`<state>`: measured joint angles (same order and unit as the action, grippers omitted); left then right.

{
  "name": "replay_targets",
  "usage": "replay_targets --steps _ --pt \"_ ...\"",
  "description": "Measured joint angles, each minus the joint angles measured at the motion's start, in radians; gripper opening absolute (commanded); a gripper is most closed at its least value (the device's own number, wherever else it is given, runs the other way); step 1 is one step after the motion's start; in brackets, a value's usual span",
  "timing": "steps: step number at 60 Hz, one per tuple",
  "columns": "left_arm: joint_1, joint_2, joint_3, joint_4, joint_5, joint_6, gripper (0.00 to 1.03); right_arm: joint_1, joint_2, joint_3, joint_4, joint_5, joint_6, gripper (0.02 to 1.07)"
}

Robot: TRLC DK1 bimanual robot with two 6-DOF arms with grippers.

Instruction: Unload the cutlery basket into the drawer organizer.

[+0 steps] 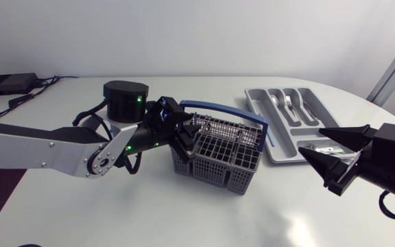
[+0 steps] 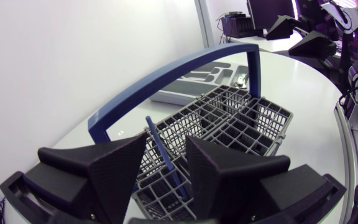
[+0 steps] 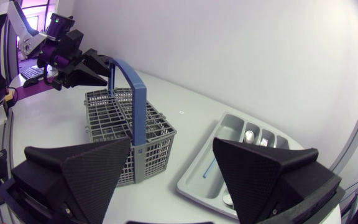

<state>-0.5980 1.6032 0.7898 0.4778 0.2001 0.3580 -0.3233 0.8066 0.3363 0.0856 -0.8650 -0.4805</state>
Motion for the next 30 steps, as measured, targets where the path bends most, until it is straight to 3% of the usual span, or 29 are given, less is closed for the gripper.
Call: replay_targets --steps 3,14,30 --pt "0.000 0.007 0.004 0.000 0.000 0.000 0.62 -0.005 0.001 0.000 0.000 -0.003 0.000 0.97" --pt "0.000 0.017 0.012 0.006 0.000 -0.017 0.44 -0.007 0.006 0.000 0.000 -0.003 -0.003 0.97" --pt "0.000 0.023 0.030 0.014 -0.005 -0.026 0.14 -0.007 0.012 0.000 0.000 -0.004 -0.016 0.97"
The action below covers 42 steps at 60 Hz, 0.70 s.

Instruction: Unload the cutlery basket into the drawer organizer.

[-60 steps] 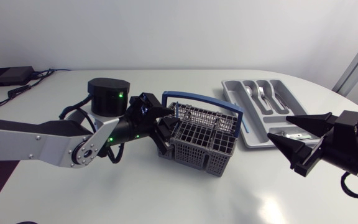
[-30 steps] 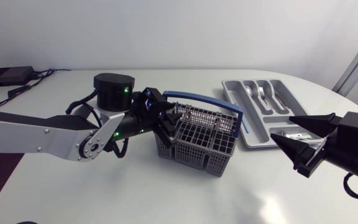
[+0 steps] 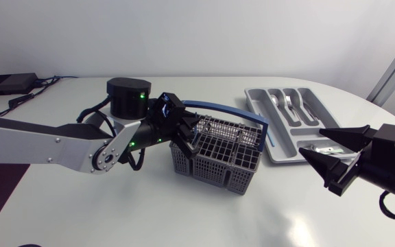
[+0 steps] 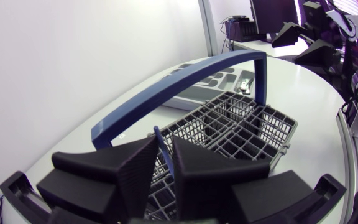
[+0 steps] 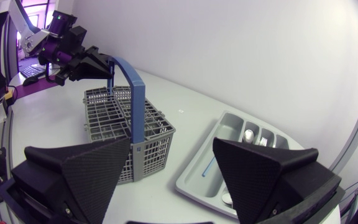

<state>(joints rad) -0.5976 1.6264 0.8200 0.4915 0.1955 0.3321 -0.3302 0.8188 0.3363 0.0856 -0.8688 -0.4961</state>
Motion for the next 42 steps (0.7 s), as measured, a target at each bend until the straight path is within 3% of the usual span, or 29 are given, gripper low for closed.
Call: replay_targets --steps 42 --pt "0.008 0.003 -0.005 0.024 0.005 -0.018 0.11 -0.001 0.012 -0.006 0.000 -0.002 -0.007 0.97"
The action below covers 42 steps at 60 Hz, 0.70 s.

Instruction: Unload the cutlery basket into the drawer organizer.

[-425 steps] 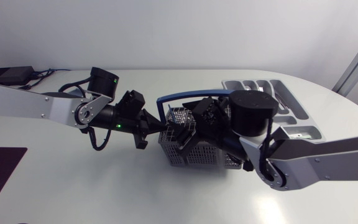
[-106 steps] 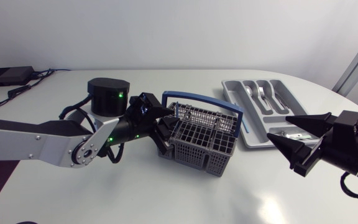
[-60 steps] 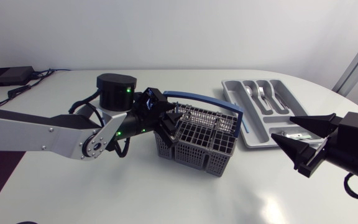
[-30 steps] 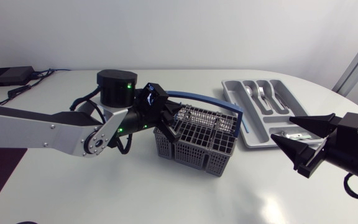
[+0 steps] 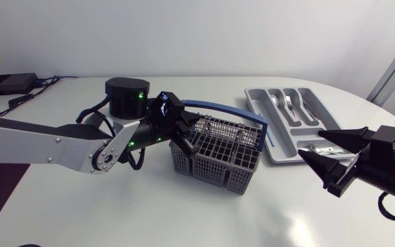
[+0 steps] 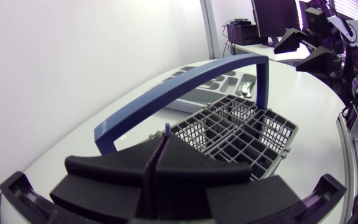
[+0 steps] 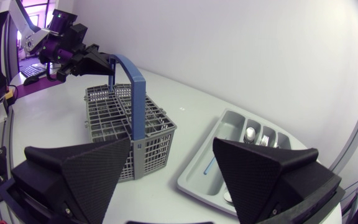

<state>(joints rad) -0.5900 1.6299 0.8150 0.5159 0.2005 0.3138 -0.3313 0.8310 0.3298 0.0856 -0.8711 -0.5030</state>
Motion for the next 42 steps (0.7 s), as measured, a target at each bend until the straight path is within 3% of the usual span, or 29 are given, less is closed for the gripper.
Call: replay_targets --steps 42 --pt "-0.006 -0.112 -0.063 0.006 0.003 0.001 0.12 -0.006 0.003 -0.003 0.000 0.000 0.000 0.97"
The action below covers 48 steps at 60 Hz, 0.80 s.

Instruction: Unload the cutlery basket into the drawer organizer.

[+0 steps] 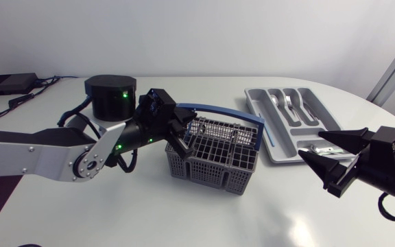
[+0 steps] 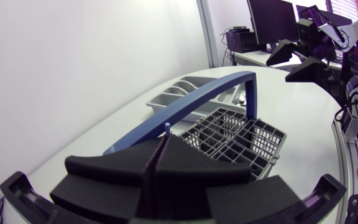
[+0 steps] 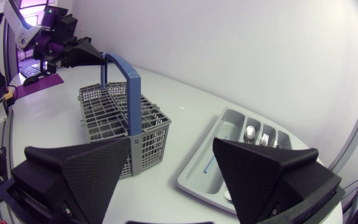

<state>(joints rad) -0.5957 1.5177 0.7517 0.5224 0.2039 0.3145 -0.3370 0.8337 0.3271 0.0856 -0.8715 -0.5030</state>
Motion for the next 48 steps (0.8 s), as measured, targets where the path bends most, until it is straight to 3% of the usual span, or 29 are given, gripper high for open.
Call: replay_targets --steps 48 --pt "-0.054 -0.074 -0.071 0.039 -0.015 0.057 0.12 -0.013 0.000 -0.017 0.000 -0.016 -0.010 0.97"
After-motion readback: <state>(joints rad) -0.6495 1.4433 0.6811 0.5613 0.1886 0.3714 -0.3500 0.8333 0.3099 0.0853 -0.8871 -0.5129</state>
